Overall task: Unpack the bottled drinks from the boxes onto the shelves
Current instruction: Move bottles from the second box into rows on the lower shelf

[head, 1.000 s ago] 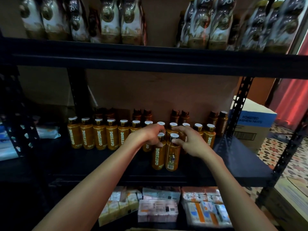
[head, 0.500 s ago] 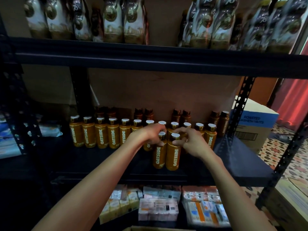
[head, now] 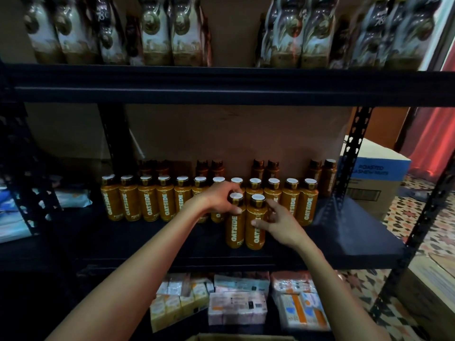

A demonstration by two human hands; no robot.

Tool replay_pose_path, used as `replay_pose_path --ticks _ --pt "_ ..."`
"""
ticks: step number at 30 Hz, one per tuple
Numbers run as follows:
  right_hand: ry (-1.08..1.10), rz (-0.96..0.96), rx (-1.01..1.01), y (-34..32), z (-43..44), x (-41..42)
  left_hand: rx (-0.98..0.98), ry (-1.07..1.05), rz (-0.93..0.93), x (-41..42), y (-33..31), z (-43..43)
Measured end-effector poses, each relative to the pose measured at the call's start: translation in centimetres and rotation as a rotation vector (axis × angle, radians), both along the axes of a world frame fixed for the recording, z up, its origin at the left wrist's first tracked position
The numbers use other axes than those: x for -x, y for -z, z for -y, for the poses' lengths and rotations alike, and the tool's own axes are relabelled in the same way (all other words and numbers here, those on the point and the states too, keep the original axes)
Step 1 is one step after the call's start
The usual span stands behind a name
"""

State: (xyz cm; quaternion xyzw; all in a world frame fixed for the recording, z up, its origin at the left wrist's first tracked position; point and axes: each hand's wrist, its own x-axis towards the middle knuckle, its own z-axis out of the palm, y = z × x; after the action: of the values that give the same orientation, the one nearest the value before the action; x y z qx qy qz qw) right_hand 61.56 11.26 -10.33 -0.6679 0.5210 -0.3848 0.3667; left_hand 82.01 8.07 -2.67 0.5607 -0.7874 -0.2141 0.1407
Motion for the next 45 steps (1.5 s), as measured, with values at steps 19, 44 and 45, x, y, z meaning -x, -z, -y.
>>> replay_pose_path --ticks 19,44,45 --pt "0.216 0.111 0.03 0.9 -1.6 14.0 0.053 0.195 0.033 15.9 0.2 1.5" --pt "0.541 0.117 0.073 2.0 3.0 23.3 0.53 0.207 0.288 27.6 1.3 5.4" --pt "0.546 0.101 0.074 2.0 3.3 23.2 0.52 0.199 0.298 27.7 1.2 5.7"
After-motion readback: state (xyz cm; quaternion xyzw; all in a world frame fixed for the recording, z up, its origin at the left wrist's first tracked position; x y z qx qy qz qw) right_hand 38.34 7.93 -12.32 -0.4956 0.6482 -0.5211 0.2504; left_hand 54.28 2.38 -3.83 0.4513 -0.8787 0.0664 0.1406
